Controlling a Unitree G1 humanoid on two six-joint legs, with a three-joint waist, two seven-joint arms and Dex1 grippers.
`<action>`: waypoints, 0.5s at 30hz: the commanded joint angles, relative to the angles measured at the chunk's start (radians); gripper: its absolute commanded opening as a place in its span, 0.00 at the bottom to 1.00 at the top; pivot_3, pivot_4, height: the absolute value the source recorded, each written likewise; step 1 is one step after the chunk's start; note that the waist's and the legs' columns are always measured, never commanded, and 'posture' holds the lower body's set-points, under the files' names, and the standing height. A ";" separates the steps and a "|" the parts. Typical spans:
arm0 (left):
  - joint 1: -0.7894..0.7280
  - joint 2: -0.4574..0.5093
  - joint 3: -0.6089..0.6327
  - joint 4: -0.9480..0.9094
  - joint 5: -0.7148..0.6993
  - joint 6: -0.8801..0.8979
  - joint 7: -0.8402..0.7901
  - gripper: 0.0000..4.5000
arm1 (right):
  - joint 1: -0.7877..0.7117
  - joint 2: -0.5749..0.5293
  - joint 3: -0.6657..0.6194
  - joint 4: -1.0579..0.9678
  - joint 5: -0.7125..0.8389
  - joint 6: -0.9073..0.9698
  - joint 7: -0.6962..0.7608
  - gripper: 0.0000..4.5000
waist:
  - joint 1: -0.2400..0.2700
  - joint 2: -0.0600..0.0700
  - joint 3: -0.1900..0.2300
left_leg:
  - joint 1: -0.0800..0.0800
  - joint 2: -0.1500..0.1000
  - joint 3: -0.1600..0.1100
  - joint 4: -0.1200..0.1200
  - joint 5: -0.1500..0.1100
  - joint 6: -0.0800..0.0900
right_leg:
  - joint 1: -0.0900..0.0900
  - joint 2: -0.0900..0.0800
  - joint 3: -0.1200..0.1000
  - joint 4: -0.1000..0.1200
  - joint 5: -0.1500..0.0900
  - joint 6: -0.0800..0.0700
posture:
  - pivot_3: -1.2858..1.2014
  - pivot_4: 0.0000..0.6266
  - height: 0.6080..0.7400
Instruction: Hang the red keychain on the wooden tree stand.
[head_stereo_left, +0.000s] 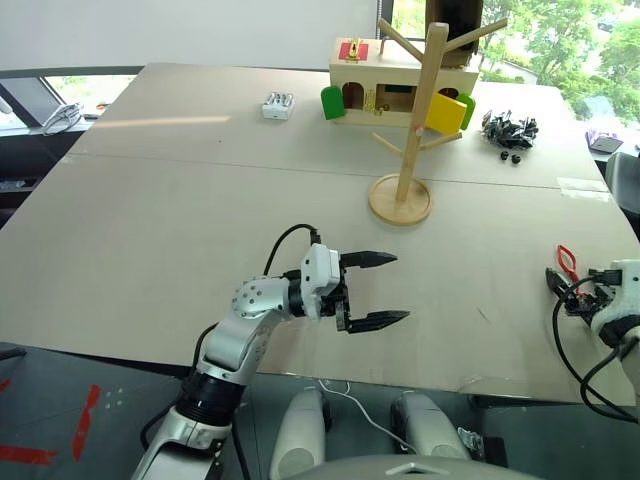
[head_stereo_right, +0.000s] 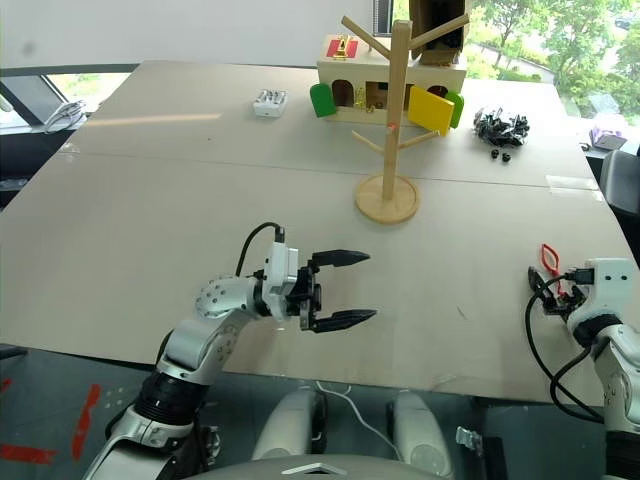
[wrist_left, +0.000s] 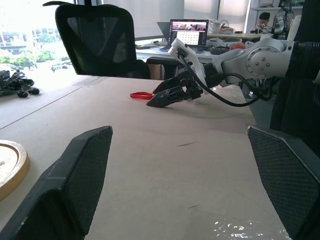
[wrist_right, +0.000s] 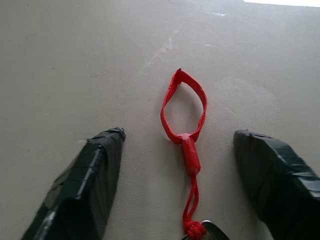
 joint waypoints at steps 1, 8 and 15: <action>0.001 -0.005 0.000 -0.009 0.001 -0.010 0.005 1.00 | 0.008 -0.002 -0.015 -0.030 0.006 -0.006 0.007 0.48 | 0.000 0.000 0.000 | 0.000 0.000 0.000 0.000 0.000 0.000 | 0.000 0.000 0.000 0.000 0.000 0.000 | 0.52 0.24 0.96; -0.015 -0.006 0.011 -0.004 0.001 0.005 0.028 1.00 | -0.002 -0.003 -0.018 -0.032 0.011 -0.008 0.011 0.04 | 0.000 0.000 0.000 | 0.000 0.000 0.000 0.000 0.000 0.000 | 0.000 0.000 0.000 0.000 0.000 0.000 | 0.52 0.24 0.96; -0.126 0.042 0.127 -0.056 -0.110 0.215 0.124 1.00 | -0.059 -0.065 -0.003 -0.160 0.034 0.023 0.049 0.04 | -0.005 0.001 0.001 | 0.000 0.000 0.000 0.000 0.000 0.000 | 0.000 0.000 0.000 0.001 0.000 0.000 | 0.52 0.24 0.96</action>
